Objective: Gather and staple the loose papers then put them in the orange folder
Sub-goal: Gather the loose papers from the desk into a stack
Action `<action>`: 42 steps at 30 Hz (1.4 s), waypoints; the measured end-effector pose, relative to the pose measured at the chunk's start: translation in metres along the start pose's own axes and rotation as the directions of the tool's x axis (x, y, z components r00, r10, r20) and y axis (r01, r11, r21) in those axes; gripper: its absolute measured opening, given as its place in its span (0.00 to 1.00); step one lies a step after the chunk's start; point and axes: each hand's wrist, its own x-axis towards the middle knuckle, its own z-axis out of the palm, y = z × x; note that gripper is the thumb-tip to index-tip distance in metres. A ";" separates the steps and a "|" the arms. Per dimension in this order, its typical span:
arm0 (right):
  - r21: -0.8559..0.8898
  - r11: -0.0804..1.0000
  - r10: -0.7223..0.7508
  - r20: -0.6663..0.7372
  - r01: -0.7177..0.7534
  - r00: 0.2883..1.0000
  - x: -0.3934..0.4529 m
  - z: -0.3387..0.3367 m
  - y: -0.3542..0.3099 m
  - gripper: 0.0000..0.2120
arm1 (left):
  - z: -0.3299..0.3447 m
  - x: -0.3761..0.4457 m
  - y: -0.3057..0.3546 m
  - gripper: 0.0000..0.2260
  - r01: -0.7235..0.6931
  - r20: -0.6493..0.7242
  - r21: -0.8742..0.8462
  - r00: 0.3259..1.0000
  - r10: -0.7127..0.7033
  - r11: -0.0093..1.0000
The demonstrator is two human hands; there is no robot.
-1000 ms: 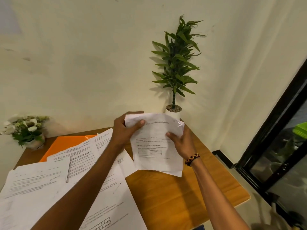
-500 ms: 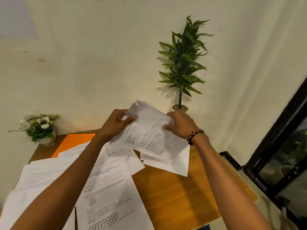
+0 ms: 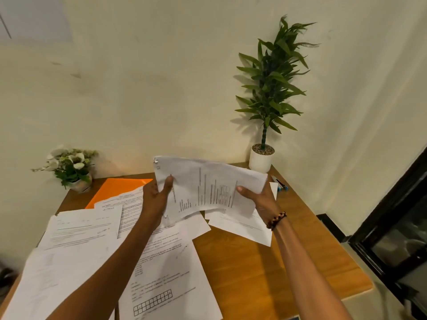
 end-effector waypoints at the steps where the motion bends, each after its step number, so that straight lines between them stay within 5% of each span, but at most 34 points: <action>1: -0.022 1.000 -0.010 -0.007 0.010 1.000 0.000 0.003 0.001 0.18 | 0.001 -0.002 -0.001 0.13 -0.021 0.005 0.013 1.000 0.021 1.000; 6: -0.124 0.992 -0.047 -0.071 0.038 0.996 0.004 0.015 0.011 0.14 | 0.003 -0.008 -0.009 0.21 -0.008 0.124 0.073 0.992 -0.002 0.997; 11: -0.288 0.952 0.073 -0.120 -0.105 0.990 -0.002 0.027 0.058 0.19 | 0.009 -0.025 -0.031 0.11 0.027 0.246 0.162 0.967 -0.067 0.986; 21: -0.319 0.936 0.083 -0.219 -0.151 0.972 -0.002 0.031 0.074 0.16 | 0.000 -0.010 -0.046 0.14 0.005 0.360 0.280 0.927 -0.110 0.960; 28: -0.497 0.851 0.011 -0.306 -0.170 0.952 0.015 0.009 0.049 0.16 | -0.016 0.010 -0.031 0.17 0.053 0.191 0.346 0.974 -0.126 0.937; 36: -0.319 0.886 0.253 -0.275 -0.336 0.928 0.005 -0.010 0.050 0.20 | -0.022 -0.006 -0.035 0.15 -0.064 0.292 0.394 0.954 -0.059 0.917; 42: -0.259 0.930 0.198 -0.245 -0.261 0.949 -0.006 -0.013 0.050 0.15 | -0.030 -0.008 -0.036 0.15 0.048 0.312 0.290 0.940 -0.142 0.956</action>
